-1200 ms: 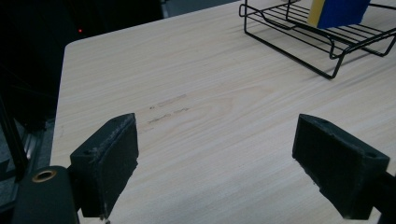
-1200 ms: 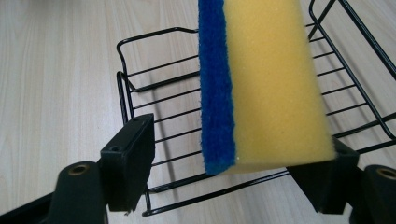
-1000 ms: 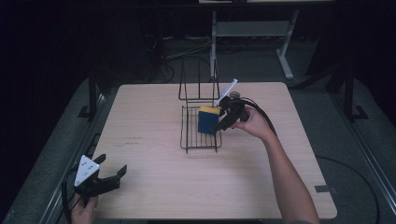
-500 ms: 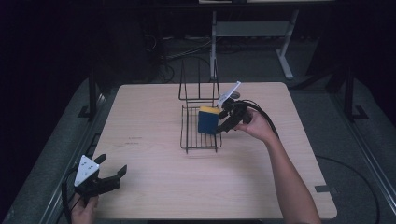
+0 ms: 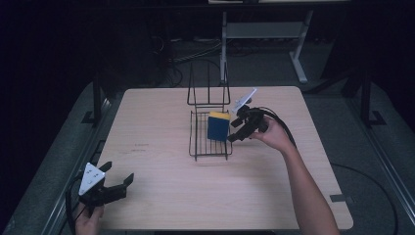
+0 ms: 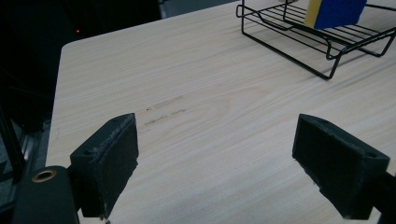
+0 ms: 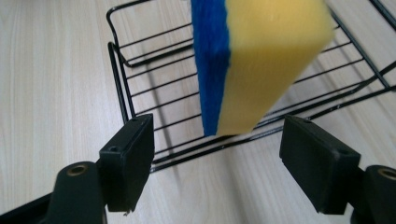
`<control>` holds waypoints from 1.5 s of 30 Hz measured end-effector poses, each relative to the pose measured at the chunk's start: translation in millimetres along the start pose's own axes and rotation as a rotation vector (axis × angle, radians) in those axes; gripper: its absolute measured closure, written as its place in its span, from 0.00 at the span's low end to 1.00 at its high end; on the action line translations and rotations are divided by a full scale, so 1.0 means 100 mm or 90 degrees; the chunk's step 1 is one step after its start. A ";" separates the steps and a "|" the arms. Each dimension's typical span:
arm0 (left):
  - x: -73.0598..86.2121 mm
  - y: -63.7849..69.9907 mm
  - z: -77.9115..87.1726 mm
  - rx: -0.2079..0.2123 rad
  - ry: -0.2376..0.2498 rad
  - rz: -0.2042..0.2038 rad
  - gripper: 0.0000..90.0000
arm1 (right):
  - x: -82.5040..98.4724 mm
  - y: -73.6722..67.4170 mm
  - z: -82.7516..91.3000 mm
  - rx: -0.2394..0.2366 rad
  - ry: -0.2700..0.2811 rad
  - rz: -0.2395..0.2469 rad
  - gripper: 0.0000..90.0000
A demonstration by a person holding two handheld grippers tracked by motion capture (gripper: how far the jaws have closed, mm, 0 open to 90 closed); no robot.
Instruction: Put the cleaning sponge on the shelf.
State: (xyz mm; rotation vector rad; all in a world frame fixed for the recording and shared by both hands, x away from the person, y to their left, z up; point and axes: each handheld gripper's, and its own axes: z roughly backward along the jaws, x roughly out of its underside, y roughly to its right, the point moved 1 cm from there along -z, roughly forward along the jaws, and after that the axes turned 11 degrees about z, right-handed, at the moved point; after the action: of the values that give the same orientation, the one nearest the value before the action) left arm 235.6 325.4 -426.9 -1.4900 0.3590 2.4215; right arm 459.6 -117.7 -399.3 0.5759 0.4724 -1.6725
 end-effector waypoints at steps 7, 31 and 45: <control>0.00 0.00 0.00 0.000 -0.002 -0.002 0.15 | 0.09 -0.02 0.04 0.001 0.002 -0.005 0.29; -0.01 0.03 -0.02 0.001 -0.004 -0.006 0.15 | 0.39 -0.13 0.23 0.020 0.004 -0.038 0.29; -0.01 0.04 -0.02 0.001 -0.002 -0.006 0.15 | 0.51 -0.20 0.30 0.028 0.002 -0.047 0.25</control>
State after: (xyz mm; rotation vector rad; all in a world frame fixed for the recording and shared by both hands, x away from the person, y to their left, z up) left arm 235.9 321.1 -426.9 -1.4832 0.3529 2.4162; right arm 429.3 -172.0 -406.5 0.5991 0.4644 -1.7569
